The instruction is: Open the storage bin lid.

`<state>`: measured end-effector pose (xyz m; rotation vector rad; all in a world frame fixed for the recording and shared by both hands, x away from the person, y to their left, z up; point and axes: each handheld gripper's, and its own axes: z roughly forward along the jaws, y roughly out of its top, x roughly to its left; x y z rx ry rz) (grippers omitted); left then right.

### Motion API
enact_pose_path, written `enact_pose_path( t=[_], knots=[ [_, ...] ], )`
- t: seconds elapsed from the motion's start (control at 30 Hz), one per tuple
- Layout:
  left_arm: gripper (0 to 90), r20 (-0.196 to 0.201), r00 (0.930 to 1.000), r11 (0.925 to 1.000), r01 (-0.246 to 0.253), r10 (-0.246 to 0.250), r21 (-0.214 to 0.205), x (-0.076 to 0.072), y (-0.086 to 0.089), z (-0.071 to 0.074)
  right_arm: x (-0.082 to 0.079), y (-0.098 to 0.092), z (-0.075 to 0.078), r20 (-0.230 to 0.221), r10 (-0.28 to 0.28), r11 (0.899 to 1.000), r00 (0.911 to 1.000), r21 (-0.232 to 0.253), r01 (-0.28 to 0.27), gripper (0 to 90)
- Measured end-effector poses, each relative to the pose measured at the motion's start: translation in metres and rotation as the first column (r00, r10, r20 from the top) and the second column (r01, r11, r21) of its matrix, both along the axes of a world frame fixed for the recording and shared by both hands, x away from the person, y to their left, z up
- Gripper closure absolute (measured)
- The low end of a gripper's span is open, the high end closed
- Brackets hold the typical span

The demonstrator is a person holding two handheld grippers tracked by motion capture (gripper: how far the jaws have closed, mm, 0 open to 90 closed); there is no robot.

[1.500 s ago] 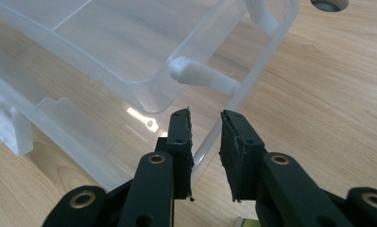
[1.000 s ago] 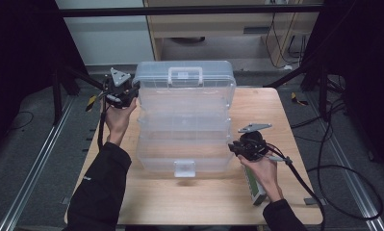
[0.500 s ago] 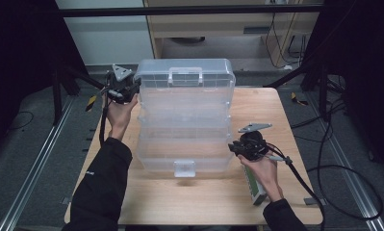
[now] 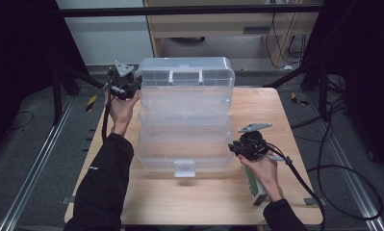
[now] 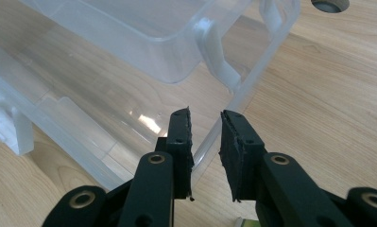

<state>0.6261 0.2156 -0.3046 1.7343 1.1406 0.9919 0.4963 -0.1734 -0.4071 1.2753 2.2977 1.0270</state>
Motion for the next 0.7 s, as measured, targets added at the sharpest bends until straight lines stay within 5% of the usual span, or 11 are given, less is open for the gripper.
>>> enact_pose_path(
  t=[0.7],
  knots=[
    [75.5,-0.033,0.9991,0.9994,-0.027,0.026,-0.020,0.027,-0.003,-0.003,0.000,0.000,0.000,-0.003,-0.002,1.000,1.0000,0.002,0.002,73.9]
  ],
)
